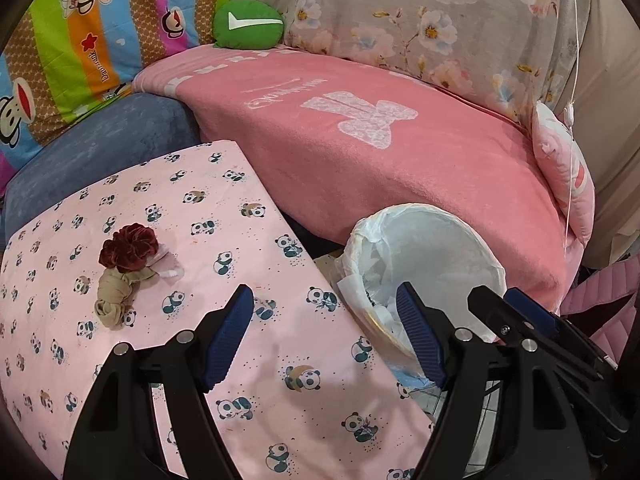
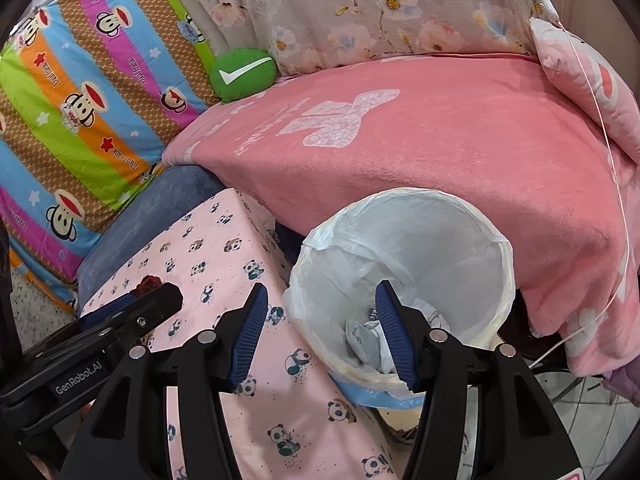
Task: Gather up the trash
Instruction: 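Move both grippers back to the stocking and scrunchie on the cushion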
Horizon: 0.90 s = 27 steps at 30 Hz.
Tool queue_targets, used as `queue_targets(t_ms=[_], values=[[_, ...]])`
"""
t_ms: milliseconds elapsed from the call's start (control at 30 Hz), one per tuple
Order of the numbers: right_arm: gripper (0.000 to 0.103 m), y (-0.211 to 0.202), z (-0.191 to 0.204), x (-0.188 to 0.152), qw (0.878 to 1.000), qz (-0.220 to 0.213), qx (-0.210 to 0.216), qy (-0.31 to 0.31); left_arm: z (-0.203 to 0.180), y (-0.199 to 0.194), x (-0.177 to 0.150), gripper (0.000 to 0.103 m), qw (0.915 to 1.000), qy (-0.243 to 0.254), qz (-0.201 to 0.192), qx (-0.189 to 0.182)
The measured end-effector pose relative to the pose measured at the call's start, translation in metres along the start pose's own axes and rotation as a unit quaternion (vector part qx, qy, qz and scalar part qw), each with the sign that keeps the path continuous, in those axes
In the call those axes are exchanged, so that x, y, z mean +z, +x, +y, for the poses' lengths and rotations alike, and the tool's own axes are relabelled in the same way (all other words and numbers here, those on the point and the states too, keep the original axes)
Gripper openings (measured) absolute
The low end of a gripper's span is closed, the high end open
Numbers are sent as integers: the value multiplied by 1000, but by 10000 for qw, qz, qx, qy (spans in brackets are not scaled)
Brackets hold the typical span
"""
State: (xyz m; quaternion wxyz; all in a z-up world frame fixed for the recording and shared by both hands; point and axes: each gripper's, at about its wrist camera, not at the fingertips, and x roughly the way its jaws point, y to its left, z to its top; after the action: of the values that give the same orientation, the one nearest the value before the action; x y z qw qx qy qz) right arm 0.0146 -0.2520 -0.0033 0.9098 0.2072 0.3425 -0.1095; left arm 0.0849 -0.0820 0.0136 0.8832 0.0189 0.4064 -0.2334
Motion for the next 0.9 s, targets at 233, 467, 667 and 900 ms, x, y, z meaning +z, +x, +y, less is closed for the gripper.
queue_targets(t_ms=[233,467,667,900], values=[[57,-3,26,-12,9998,54,100,-153,25,-9,-9,70,9998,-173,-4,127],[57,-5,43,-17,9995,80,128,-266,49,-16,-16,70,9990,-392,-19,205],[58,-4,57,-23,9992,132,130,-357,69,-17,-23,70,9980,-579,19,257],[58,5,75,-28,9985,238,155,-465,94,-18,-32,70,9962,-799,74,336]])
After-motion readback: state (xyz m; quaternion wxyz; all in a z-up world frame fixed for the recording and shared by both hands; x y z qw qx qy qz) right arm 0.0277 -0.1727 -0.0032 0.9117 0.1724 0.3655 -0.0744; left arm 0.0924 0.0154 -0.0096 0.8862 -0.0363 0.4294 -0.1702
